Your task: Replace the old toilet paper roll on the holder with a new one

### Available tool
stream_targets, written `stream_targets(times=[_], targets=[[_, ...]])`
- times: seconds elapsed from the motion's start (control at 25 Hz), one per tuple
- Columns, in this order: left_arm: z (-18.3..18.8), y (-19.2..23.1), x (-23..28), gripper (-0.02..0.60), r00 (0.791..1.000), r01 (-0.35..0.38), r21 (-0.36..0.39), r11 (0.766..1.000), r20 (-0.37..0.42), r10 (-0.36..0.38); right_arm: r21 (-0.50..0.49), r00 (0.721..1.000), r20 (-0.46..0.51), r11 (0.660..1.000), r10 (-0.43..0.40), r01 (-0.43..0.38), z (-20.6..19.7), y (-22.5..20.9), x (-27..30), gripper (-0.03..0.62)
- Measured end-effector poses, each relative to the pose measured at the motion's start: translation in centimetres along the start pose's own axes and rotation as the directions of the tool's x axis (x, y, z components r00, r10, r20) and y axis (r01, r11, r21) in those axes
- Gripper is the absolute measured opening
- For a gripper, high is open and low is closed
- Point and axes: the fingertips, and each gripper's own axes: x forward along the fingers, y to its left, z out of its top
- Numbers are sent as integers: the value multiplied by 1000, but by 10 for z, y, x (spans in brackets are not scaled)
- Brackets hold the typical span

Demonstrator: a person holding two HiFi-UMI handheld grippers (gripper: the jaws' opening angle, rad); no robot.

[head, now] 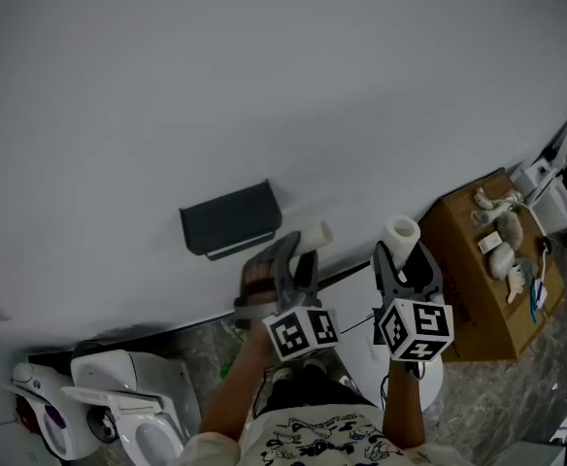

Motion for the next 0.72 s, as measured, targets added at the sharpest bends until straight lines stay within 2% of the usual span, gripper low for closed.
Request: stream_targets(times=[0.12,0.24,0.4,0.6,0.72], targets=[[-2,8,-12,183,998,27,-120,992,51,-21,-3,1000,-2,1000,23,-23,-1,13,3,275],[-4,23,-29,183,995,29,-264,964,95,-4,-7,999,-5,999,48,-48,-1,26,4,275],[-11,48,-51,183,990,32,-461,887,136,35,-11,997,-6,997,77,-77,0,42,7,275],[-34,86,-77,183,982,-2,-579,815,152,111,-13,993,-9,993,116,-116,-1,65,11,275],[-55,106,-92,183,978,-28,-658,753,137,156,-15,990,-12,990,138,-138,-2,77,12,275]])
